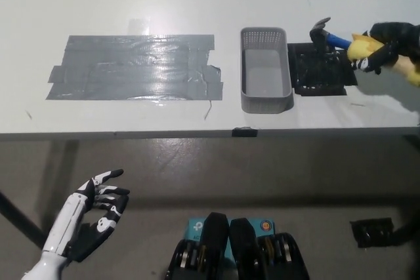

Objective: The robot picks the hammer with right hand and hits the black area on the desk and places it back.

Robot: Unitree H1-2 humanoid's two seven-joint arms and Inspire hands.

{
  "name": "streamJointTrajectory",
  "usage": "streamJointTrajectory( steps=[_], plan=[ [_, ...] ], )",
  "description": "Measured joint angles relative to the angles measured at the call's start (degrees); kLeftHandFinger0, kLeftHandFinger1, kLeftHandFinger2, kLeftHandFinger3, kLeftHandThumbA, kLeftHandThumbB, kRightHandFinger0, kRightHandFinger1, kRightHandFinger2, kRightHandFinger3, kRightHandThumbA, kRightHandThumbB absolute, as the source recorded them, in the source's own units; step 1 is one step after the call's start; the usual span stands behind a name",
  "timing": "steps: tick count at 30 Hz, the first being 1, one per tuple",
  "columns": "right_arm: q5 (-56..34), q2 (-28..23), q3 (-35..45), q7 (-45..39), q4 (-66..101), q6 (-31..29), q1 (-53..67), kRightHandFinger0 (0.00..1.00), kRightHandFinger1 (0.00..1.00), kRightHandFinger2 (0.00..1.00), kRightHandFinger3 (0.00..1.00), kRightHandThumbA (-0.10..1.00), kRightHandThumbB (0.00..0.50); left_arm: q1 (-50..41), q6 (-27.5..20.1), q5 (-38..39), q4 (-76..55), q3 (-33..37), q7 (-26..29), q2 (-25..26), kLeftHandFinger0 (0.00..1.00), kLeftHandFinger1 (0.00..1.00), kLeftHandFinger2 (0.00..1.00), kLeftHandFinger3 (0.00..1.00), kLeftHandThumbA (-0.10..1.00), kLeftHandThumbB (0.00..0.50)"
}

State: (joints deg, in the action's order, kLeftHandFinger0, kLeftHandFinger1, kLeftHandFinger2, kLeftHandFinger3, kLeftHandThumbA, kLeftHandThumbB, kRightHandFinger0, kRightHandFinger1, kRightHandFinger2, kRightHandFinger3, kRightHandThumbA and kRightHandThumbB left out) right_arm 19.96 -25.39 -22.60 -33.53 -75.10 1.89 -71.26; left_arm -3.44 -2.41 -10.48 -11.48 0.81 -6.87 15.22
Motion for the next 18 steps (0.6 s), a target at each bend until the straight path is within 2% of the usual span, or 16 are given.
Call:
streamJointTrajectory(
  steps=[1,2,3,4,5,6,7,10,11,12,14,18],
  plan=[
    [0.04,0.23,0.13,0.70,-0.23,-0.11,0.63,0.00,0.34,0.65,0.53,0.18,0.000,-0.11,0.00,0.00,0.00,0.00,0.00,-0.01,0.53,0.55,0.63,0.81,0.71,0.000],
    [0.06,0.62,0.37,1.53,-0.66,-0.12,1.17,0.18,0.41,0.62,0.58,0.28,0.022,-0.24,0.00,0.00,0.00,0.00,0.01,-0.03,0.53,0.55,0.63,0.81,0.71,0.000],
    [0.04,1.03,0.72,2.50,-1.02,0.02,1.66,0.27,0.45,0.62,0.62,0.32,0.051,-0.37,0.00,-0.01,0.00,0.00,0.00,-0.03,0.53,0.55,0.63,0.81,0.71,0.000],
    [0.00,1.47,1.18,3.64,-1.26,0.30,2.15,0.67,0.74,0.88,0.94,0.49,0.075,-0.49,0.00,-0.01,0.00,0.00,0.00,-0.06,0.53,0.54,0.62,0.81,0.70,0.000],
    [-0.27,2.01,2.57,4.99,-1.43,0.70,2.42,1.00,1.00,1.00,1.00,0.66,0.123,-0.55,-0.01,-0.02,0.00,0.00,0.00,-0.08,0.52,0.54,0.62,0.81,0.70,0.000],
    [-0.56,2.19,3.39,5.61,-1.78,1.05,2.47,1.00,1.00,1.00,1.00,0.74,0.161,-0.56,-0.01,-0.02,0.00,0.00,0.01,-0.09,0.52,0.54,0.62,0.81,0.70,0.000],
    [-0.85,2.46,4.33,5.89,-2.11,1.18,2.54,1.00,1.00,1.00,1.00,0.77,0.203,-0.54,0.00,-0.02,-0.01,0.00,0.00,-0.10,0.52,0.54,0.62,0.81,0.70,0.000],
    [-0.93,2.97,5.13,7.66,-2.68,1.40,2.55,1.00,1.00,1.00,1.00,0.87,0.273,-0.54,0.00,-0.02,-0.01,0.00,0.00,-0.11,0.53,0.54,0.62,0.80,0.70,0.000],
    [-0.87,3.07,5.13,8.34,-2.81,1.40,2.55,1.00,1.00,1.00,1.00,0.91,0.320,-0.54,0.00,-0.02,-0.01,0.00,0.00,-0.11,0.53,0.54,0.61,0.80,0.71,0.000],
    [-0.76,3.20,5.10,9.25,-2.88,1.41,2.55,1.00,1.00,1.00,1.00,0.94,0.328,-0.54,-0.01,-0.02,-0.01,0.00,0.00,-0.11,0.53,0.53,0.61,0.80,0.71,0.000],
    [-0.35,3.46,4.59,11.30,-2.84,1.41,2.58,1.00,1.00,1.00,1.00,0.94,0.311,-0.54,-0.01,-0.02,0.00,0.00,0.00,-0.11,0.52,0.54,0.62,0.80,0.74,0.000],
    [-0.13,3.53,4.70,15.45,-2.60,1.32,2.58,1.00,1.00,1.00,1.00,0.97,0.312,-0.55,-0.01,-0.02,0.00,0.00,0.00,-0.10,0.50,0.53,0.62,0.80,0.74,0.000]
  ],
)
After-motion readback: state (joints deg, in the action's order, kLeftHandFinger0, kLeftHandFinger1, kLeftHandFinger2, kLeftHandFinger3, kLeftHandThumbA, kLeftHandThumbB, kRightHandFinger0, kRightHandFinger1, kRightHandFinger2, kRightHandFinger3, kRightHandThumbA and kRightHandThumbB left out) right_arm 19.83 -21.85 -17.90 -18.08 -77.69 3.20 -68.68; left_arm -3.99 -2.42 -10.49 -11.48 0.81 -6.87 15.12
